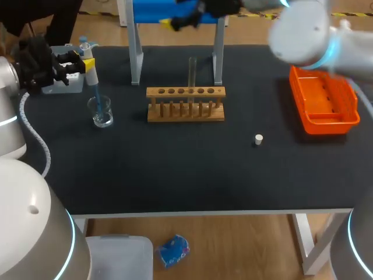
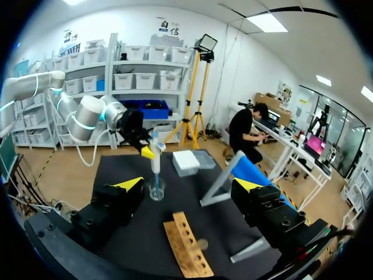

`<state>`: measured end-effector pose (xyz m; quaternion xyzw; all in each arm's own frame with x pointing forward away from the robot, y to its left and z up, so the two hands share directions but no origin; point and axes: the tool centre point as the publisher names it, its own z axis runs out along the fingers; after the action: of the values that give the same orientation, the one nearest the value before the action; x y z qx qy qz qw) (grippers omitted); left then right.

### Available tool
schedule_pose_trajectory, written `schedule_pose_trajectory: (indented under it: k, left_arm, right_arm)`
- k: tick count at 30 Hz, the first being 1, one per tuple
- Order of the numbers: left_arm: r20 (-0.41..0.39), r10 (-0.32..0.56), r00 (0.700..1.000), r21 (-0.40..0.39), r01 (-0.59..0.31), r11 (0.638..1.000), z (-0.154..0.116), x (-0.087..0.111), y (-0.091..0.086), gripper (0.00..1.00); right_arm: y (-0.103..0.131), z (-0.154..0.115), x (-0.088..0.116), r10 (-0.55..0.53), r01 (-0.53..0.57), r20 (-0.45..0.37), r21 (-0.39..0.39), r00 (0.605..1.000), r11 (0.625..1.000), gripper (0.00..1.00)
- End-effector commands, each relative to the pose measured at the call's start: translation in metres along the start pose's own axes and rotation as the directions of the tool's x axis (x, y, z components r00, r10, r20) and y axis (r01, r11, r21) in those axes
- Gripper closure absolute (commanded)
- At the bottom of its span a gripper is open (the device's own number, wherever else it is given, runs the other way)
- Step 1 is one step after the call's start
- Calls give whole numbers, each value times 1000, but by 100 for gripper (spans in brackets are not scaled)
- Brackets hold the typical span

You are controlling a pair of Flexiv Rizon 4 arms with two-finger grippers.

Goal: Invert the test tube, pick up the pipette, mount the tip to pipette, aspirate from beaker and dispense into the tube, eject the tip, return the pipette, and cap with the stopper.

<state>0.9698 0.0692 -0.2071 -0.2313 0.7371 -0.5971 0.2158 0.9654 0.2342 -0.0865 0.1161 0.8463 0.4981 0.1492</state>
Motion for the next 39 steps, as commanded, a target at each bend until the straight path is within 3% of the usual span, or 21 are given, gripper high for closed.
schedule_pose_trajectory:
  k: [1,9,18,29,39]
  left_arm:
    - [2,1,1000,1,-1,1000,0,1,0,100]
    - [2,1,1000,1,-1,1000,0,1,0,100]
    - [2,1,1000,1,-1,1000,0,1,0,100]
    - [2,1,1000,1,-1,1000,0,1,0,100]
    - [2,1,1000,1,-1,1000,0,1,0,100]
  right_arm:
    - [-71,-157,4,1,-1,1,-54,1000,999,0]
    - [-137,-170,-3,25,-28,-38,-84,999,996,0]
    - [-170,-136,2,53,-63,-85,-129,995,990,0]
    - [-167,-61,4,40,-52,-87,-144,995,988,0]
    - [-159,-30,-6,0,-15,-104,-142,995,990,0]
